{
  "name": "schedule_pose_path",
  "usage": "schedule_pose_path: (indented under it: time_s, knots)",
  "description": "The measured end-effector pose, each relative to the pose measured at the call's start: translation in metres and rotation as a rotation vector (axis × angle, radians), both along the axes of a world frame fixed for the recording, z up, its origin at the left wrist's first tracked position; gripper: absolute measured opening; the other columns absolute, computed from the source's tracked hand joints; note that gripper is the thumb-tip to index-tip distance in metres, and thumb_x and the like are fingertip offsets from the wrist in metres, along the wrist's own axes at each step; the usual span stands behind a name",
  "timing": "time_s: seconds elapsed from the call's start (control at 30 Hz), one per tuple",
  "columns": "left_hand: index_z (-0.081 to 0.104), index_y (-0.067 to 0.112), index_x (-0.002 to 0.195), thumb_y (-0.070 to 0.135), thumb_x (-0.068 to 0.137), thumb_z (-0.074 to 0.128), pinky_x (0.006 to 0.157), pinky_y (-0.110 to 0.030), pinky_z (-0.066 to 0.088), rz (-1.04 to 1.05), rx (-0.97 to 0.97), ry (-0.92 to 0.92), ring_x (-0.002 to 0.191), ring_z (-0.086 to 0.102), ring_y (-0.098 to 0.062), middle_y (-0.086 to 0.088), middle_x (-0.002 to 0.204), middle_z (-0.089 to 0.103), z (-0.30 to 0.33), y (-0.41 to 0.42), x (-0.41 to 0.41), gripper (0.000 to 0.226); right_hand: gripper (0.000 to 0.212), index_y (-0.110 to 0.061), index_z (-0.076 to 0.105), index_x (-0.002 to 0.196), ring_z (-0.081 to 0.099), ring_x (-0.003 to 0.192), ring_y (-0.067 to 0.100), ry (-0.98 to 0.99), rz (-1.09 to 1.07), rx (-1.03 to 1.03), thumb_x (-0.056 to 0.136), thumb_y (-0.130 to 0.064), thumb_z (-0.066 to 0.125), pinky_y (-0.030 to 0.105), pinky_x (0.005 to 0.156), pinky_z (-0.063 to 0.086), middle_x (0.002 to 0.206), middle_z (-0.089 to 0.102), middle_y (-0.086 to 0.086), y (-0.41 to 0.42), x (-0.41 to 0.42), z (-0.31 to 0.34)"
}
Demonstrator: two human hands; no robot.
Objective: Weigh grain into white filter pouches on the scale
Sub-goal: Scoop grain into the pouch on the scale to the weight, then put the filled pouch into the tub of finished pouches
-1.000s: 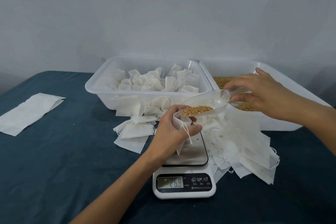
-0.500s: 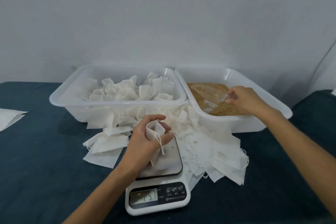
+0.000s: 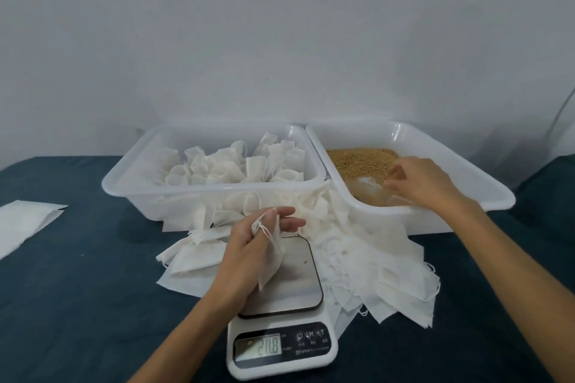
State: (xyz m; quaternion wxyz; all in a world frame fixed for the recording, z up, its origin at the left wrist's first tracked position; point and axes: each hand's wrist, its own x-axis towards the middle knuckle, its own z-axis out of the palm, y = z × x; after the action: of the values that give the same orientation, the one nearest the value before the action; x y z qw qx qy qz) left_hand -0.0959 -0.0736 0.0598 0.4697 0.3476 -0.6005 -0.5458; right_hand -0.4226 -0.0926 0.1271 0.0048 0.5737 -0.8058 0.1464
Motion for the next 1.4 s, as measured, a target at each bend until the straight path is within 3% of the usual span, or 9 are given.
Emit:
schedule_pose_path:
  time_s: [0.13,0.23,0.37,0.6,0.83,1.03,1.17,1.3,1.4]
  knots:
    - [0.077,0.012,0.112,0.030,0.110,0.046,0.094,-0.035,0.055,0.010,0.017,0.111,0.103,0.073,-0.024,-0.008,0.105,0.079,0.010,-0.009,-0.001,0.036,0.011,-0.028,0.070,0.105,0.063,0.093,-0.004,-0.282,0.276,-0.467,0.094,-0.032,0.068,0.009,0.081,0.045,0.098,0.069,-0.021,0.023,0.059,-0.002]
    - [0.078,0.016,0.099,0.034,0.111,0.046,0.079,-0.034,0.051,0.033,-0.009,0.118,0.082,0.062,-0.023,-0.007,0.082,0.066,0.022,-0.021,0.000,0.039,0.008,-0.026,0.072,0.102,0.066,0.091,0.000,-0.451,0.473,-0.577,0.096,-0.028,0.068,0.008,0.079,0.046,0.092,0.070,-0.020,0.037,0.107,-0.018]
    - [0.075,0.012,0.091,0.037,0.113,0.042,0.078,-0.034,0.045,0.163,0.027,0.148,0.068,0.049,-0.016,0.001,0.066,0.048,0.043,-0.054,0.013,0.047,0.010,-0.032,0.071,0.101,0.068,0.091,0.001,-0.612,0.567,-0.569,0.095,-0.025,0.067,0.007,0.079,0.045,0.092,0.071,-0.023,0.040,0.139,-0.043]
    - [0.069,0.009,0.090,0.036,0.115,0.034,0.064,-0.025,0.051,0.517,0.057,0.196,0.062,0.059,-0.015,0.002,0.063,0.063,0.080,-0.151,0.082,0.050,0.012,-0.034,0.071,0.102,0.069,0.086,0.000,-0.651,0.644,-0.538,0.097,-0.034,0.060,0.008,0.077,0.046,0.086,0.071,-0.021,0.039,0.144,-0.059]
    - [0.054,0.011,0.078,0.015,0.110,0.033,0.061,-0.030,0.039,0.722,0.407,0.086,0.059,0.048,-0.018,-0.003,0.070,0.047,0.064,-0.213,0.124,0.038,0.015,-0.034,0.071,0.101,0.069,0.086,0.002,-0.663,0.643,-0.542,0.096,-0.038,0.058,0.008,0.077,0.046,0.085,0.071,-0.020,0.038,0.144,-0.061]
    - [0.060,0.000,0.107,0.002,0.107,0.037,0.064,-0.031,0.045,0.685,0.297,-0.117,0.064,0.056,-0.022,-0.009,0.076,0.056,0.058,-0.207,0.130,0.022,0.022,-0.032,0.071,0.102,0.069,0.086,0.002,-0.662,0.646,-0.534,0.094,-0.043,0.055,0.008,0.077,0.045,0.085,0.071,-0.020,0.038,0.147,-0.061]
    - [0.060,0.004,0.124,0.003,0.106,0.041,0.075,-0.030,0.047,0.807,0.064,-0.406,0.085,0.063,-0.021,-0.012,0.106,0.069,0.067,-0.187,0.133,0.027,0.019,-0.031,0.072,0.101,0.069,0.086,0.002,-0.667,0.642,-0.541,0.095,-0.040,0.056,0.008,0.076,0.045,0.084,0.071,-0.019,0.038,0.146,-0.062]
    - [0.062,0.010,0.109,0.014,0.105,0.052,0.072,-0.013,0.045,0.944,-0.397,-0.402,0.074,0.058,0.002,0.008,0.089,0.065,0.072,-0.132,0.136,0.011,0.016,-0.031,0.072,0.103,0.069,0.087,0.003,-0.659,0.650,-0.546,0.097,-0.037,0.058,0.006,0.078,0.044,0.085,0.071,-0.019,0.038,0.146,-0.062]
    - [0.062,0.020,0.087,0.014,0.101,0.064,0.062,-0.012,0.042,0.712,-0.567,-0.523,0.066,0.054,-0.001,0.009,0.076,0.063,0.040,-0.076,0.136,0.015,0.015,-0.033,0.071,0.104,0.069,0.089,0.003,-0.652,0.666,-0.529,0.098,-0.036,0.057,0.007,0.079,0.044,0.086,0.071,-0.019,0.040,0.147,-0.063]
